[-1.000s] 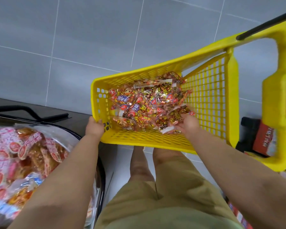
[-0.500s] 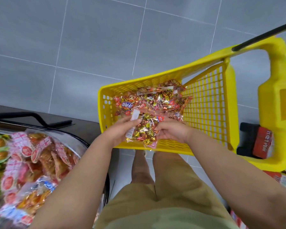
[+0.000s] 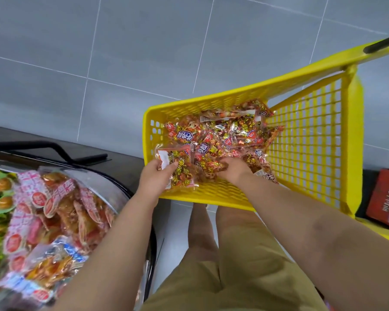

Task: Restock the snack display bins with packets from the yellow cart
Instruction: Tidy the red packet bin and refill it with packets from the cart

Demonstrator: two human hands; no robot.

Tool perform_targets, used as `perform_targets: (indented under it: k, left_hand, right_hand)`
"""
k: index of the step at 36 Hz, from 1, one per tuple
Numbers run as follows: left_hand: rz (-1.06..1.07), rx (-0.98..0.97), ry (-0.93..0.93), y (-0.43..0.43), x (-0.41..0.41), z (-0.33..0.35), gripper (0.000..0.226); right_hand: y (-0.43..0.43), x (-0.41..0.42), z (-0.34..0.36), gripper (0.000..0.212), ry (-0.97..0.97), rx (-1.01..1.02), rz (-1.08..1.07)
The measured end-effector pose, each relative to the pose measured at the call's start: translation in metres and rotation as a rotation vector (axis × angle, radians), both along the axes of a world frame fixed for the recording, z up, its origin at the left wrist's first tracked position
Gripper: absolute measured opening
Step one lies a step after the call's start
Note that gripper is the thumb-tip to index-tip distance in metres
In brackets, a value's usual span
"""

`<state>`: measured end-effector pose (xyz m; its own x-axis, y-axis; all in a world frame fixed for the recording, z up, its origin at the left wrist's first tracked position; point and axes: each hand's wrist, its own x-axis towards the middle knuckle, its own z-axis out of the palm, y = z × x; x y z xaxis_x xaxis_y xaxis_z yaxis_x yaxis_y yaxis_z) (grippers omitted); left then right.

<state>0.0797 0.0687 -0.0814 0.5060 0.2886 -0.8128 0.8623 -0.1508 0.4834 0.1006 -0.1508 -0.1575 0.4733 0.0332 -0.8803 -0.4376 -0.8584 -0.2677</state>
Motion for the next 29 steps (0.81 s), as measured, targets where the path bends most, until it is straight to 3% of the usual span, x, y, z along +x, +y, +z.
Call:
perform_targets:
  k: [6, 8, 11, 15, 17, 19, 24, 27, 29]
  left_hand:
    - [0.043, -0.036, -0.005, 0.001, 0.001, 0.008, 0.031]
    - [0.065, -0.046, -0.010, 0.000, 0.002, 0.011, 0.033]
    - [0.128, -0.059, -0.021, 0.001, 0.005, 0.014, 0.028]
    - [0.206, -0.057, 0.023, 0.001, 0.011, 0.017, 0.040]
    - [0.233, -0.115, 0.053, -0.003, 0.014, 0.018, 0.042]
    - [0.251, -0.218, 0.084, -0.009, 0.015, 0.019, 0.041]
    - [0.323, -0.451, 0.114, -0.026, 0.023, 0.029, 0.042]
    - [0.195, -0.518, 0.069, -0.026, 0.024, 0.028, 0.065]
    - [0.103, -0.497, 0.056, -0.023, 0.023, 0.026, 0.060]
  right_hand:
    - [-0.002, -0.003, 0.003, 0.008, -0.104, 0.117, -0.102]
    - [-0.010, -0.003, 0.013, 0.024, -0.103, 0.205, -0.158]
    - [-0.024, 0.003, 0.043, 0.032, -0.138, 0.324, -0.279]
    - [-0.047, 0.013, 0.077, 0.026, -0.094, 0.513, -0.580]
    - [-0.055, 0.015, 0.091, 0.006, -0.022, 0.620, -0.776]
    - [-0.055, 0.016, 0.099, 0.024, 0.064, 0.738, -0.890]
    - [-0.030, 0.016, 0.108, 0.031, 0.199, 0.830, -0.840]
    - [-0.015, 0.016, 0.105, 0.031, 0.210, 0.840, -0.900]
    - [-0.011, 0.017, 0.104, 0.028, 0.202, 0.837, -0.902]
